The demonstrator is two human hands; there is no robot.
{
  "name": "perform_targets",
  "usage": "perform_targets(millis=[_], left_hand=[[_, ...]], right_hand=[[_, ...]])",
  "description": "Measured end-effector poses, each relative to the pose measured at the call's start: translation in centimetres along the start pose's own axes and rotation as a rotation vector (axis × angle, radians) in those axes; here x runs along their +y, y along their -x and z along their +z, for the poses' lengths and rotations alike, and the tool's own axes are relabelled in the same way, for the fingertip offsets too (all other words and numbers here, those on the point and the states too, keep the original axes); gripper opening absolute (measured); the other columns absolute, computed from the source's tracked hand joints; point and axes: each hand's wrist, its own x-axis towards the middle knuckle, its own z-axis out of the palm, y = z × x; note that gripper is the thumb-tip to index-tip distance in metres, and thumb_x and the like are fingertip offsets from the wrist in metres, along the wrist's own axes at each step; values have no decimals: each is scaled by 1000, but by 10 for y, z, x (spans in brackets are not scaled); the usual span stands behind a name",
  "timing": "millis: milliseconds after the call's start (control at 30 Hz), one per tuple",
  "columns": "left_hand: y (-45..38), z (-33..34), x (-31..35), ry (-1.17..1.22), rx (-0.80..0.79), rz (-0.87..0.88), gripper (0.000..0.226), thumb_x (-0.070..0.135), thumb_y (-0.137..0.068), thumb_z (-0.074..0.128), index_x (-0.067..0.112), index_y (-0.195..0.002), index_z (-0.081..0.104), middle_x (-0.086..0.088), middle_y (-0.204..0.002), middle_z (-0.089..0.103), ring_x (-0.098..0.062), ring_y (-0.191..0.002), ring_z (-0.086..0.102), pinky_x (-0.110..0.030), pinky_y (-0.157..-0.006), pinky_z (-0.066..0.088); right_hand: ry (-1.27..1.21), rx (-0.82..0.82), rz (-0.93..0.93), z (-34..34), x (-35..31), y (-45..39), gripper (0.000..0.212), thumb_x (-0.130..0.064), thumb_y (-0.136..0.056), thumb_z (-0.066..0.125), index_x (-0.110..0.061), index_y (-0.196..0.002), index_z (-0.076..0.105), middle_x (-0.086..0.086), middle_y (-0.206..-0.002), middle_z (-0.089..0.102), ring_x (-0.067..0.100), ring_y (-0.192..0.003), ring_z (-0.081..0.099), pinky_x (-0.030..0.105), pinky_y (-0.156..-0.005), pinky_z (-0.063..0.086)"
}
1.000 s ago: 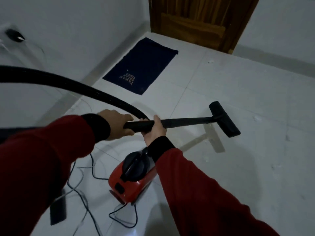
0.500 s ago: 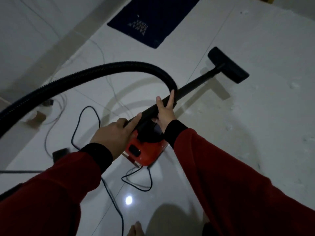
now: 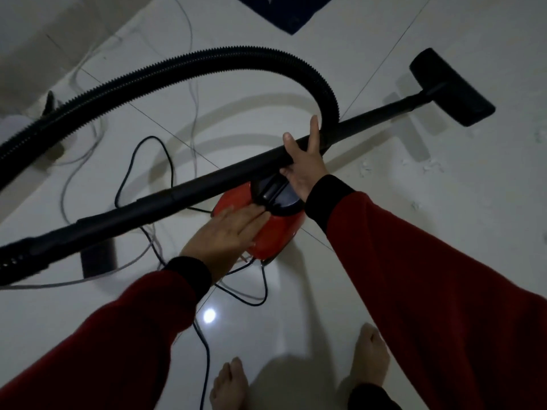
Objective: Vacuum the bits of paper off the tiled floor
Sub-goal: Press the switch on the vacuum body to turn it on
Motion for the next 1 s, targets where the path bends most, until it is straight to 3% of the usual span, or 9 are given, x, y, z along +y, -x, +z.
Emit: perform_targets(millis=[100,167,267,400,467,600,767,900,1000], left_hand=[[-9,21,5,592,-119,-645,74,21,-84,66,15,-147,28,-7,-154,30,-24,-139,33,-32,-113,27],[-18,42,1,743,-105,-854,79,22,-85,64,18,-150,19,-6,-158,18,-23,-143,22,-31,-116,19],[-25,69,-5,800,-58,-868,83,18,-84,64,23,-150,14,-4,-160,11,-26,-144,22,-35,-118,21],[-25,92,-14,809,5,-899,84,13,-81,65,29,-149,19,-2,-159,15,-26,-141,27,-37,-116,26],[-28,95,-20,776,-1,-907,88,13,-80,66,29,-149,15,-2,-158,16,-26,-141,28,-36,-115,27],[-35,97,-29,769,10,-922,95,12,-72,70,33,-149,17,-4,-153,29,-28,-138,32,-43,-114,29],[-39,94,-28,686,26,-994,94,8,-68,76,27,-146,26,-8,-147,35,-28,-134,35,-40,-109,32],[-44,89,-29,604,20,-1006,86,11,-66,77,24,-140,34,-9,-140,43,-30,-127,44,-41,-104,39],[-42,78,-21,622,-64,-1006,88,15,-68,77,25,-142,31,-10,-142,42,-30,-127,44,-41,-105,38]], right_hand=[[-73,3,-11,0,6,-5,77,-17,-97,54,-51,-147,7,2,-158,17,19,-111,55,40,-91,48],[-100,7,-32,0,10,-8,76,-18,-97,55,-52,-146,9,6,-157,22,22,-112,54,46,-101,45],[-93,14,-65,-3,17,-15,75,-21,-96,57,-53,-145,11,13,-154,29,20,-96,58,41,-90,50],[-91,32,-101,-4,22,-19,74,-21,-96,57,-53,-145,12,11,-152,31,18,-89,60,47,-93,51],[-67,36,-114,-4,25,-21,75,-24,-94,59,-55,-144,13,12,-153,30,17,-85,60,44,-87,53],[-30,26,-125,-6,31,-23,77,-30,-90,62,-60,-141,14,11,-156,26,22,-99,59,39,-80,54],[16,20,-133,-6,35,-21,77,-33,-90,62,-60,-141,12,2,-158,20,35,-128,50,30,-69,50],[52,11,-138,-5,35,-19,78,-36,-87,62,-61,-140,12,5,-158,22,31,-123,51,26,-63,48],[86,50,-135,-4,29,-10,75,-30,-92,60,-57,-143,11,5,-157,22,32,-125,52,30,-70,52]])
